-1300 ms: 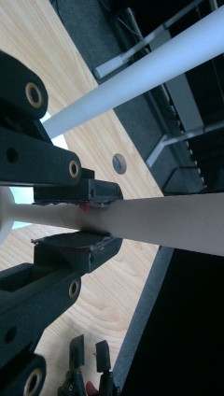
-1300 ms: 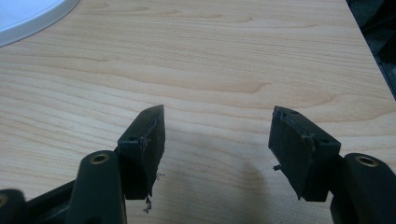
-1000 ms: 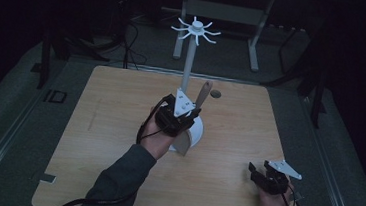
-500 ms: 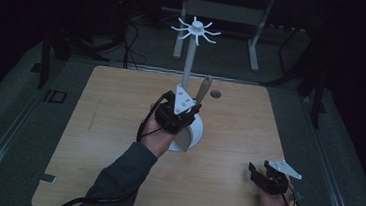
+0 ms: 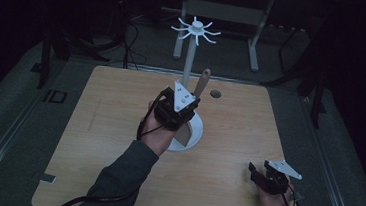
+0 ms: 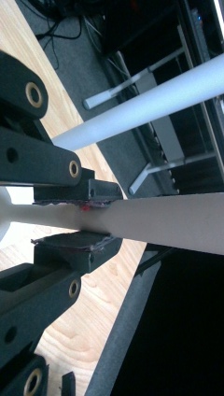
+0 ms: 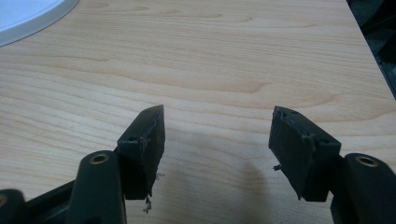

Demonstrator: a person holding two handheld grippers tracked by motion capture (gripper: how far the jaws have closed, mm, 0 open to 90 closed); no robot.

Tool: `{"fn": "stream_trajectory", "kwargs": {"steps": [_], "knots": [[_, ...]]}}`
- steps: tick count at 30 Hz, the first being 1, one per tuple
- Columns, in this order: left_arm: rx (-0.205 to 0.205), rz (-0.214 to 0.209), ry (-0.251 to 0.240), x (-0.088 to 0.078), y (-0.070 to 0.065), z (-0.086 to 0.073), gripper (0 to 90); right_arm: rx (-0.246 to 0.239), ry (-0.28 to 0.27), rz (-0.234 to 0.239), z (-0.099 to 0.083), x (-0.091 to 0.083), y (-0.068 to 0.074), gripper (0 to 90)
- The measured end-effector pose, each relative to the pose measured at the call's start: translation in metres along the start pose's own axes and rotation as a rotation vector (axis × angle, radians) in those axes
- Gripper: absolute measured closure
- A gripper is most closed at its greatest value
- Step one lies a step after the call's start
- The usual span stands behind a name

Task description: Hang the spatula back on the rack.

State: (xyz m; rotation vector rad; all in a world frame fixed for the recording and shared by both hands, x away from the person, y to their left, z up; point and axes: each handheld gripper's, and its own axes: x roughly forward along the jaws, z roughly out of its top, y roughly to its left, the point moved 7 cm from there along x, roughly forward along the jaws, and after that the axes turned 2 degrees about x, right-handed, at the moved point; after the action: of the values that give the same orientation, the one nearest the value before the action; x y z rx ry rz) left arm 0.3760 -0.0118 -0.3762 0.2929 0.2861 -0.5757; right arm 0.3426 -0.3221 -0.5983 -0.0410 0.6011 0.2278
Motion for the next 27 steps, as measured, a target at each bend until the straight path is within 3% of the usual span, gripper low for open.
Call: {"fn": "stream_trajectory", "kwargs": {"steps": [5,14,27], "knots": [[0.003,0.038,-0.004,-0.002,0.003,0.003,75.5,0.0,0.001,0.001,0.0,0.0,0.0,35.7],[-0.029,0.085,-0.016,-0.006,0.009,0.009,75.5,0.0,0.001,0.0,0.0,0.0,0.0,35.7],[-0.049,0.107,-0.044,-0.009,0.011,0.017,75.5,0.0,0.001,0.0,0.0,0.0,0.0,35.6]]}}
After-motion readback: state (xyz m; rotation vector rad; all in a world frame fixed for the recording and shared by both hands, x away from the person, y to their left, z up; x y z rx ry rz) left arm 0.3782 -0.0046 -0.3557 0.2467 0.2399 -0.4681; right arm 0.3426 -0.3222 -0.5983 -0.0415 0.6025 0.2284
